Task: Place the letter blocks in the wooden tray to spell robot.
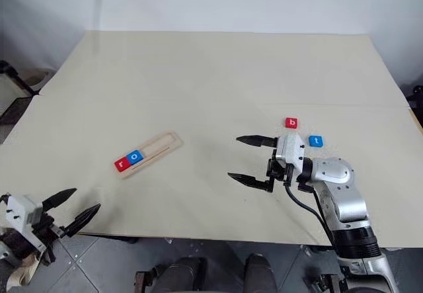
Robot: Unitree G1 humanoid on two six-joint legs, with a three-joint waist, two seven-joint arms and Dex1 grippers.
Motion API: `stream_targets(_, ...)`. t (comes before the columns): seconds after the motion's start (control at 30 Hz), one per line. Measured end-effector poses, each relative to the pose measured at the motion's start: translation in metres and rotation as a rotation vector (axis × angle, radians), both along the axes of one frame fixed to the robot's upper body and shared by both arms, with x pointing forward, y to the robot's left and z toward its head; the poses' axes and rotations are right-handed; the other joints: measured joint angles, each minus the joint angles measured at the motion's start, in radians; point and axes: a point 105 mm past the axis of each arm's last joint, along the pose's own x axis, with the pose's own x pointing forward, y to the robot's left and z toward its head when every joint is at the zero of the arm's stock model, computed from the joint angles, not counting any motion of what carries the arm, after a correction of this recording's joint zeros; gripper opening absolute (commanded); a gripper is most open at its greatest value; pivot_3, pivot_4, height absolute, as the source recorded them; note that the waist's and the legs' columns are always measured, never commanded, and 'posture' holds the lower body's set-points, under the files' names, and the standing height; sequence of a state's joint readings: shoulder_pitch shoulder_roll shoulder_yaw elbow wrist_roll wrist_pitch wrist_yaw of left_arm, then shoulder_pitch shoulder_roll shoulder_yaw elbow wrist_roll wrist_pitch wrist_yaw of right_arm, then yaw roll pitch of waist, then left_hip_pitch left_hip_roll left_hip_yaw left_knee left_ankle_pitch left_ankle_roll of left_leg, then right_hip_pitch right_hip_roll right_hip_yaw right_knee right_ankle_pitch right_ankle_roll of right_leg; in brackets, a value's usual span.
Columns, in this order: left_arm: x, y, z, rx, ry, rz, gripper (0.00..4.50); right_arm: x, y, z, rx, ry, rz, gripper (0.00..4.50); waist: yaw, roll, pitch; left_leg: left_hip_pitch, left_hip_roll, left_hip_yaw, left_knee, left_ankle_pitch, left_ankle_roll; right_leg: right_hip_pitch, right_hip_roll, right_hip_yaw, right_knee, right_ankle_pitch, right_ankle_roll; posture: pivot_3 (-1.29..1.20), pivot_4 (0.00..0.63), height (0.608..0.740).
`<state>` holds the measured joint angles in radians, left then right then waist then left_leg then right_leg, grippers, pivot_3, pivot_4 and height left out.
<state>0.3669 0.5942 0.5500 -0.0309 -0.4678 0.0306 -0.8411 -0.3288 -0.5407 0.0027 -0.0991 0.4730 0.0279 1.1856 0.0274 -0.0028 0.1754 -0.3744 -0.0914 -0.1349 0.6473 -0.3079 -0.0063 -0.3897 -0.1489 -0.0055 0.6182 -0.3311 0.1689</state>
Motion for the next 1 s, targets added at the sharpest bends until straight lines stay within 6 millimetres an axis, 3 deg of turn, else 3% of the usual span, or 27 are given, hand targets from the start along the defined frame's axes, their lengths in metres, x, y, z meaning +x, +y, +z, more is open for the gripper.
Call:
stream_targets(0.33, 0.035, -0.018, 0.025, 0.017, -0.079, -0.1, 4.5, -0.008, -0.016, -0.005, -0.063, 0.045, -0.02, 4.48, -0.01, 0.0, 0.0, 0.0, 0.001, 0.002, -0.001, -0.001, -0.001, -0.003, 0.001, 0.001, 0.002, 0.0, 0.0, 0.0, 0.15, 0.74)
stream_targets(0.5, 0.068, -0.039, 0.034, 0.074, -0.056, -0.204, 4.5, -0.011, -0.028, -0.008, -0.079, 0.068, -0.074, 4.48, -0.01, 0.0, 0.0, 0.0, 0.001, 0.004, 0.0, -0.001, -0.001, -0.003, 0.001, 0.002, 0.003, 0.0, 0.0, 0.0, 0.15, 0.74)
stream_targets(0.67, 0.096, -0.043, 0.028, 0.121, -0.014, -0.228, 4.5, -0.013, -0.028, -0.005, -0.072, 0.059, -0.093, 4.48, -0.012, 0.0, 0.0, 0.001, 0.001, 0.006, -0.001, -0.001, -0.001, -0.004, 0.001, 0.003, 0.004, 0.0, 0.0, 0.0, 0.15, 0.74)
stream_targets(0.8, 0.104, -0.042, 0.017, 0.128, 0.04, -0.247, 4.5, -0.016, -0.028, -0.005, -0.065, 0.059, -0.111, 4.48, -0.021, 0.0, 0.0, 0.001, 0.001, 0.006, -0.001, -0.002, -0.001, -0.005, 0.001, 0.002, 0.004, 0.0, 0.0, 0.0, 0.15, 0.74)
stream_targets(1.0, 0.103, -0.041, 0.017, 0.146, 0.081, -0.292, 4.5, -0.017, -0.028, -0.004, -0.058, 0.054, -0.129, 4.48, -0.027, 0.0, 0.0, 0.001, 0.001, 0.007, 0.0, -0.002, -0.001, -0.004, 0.001, 0.003, 0.005, 0.001, 0.001, 0.0, 0.15, 0.74)
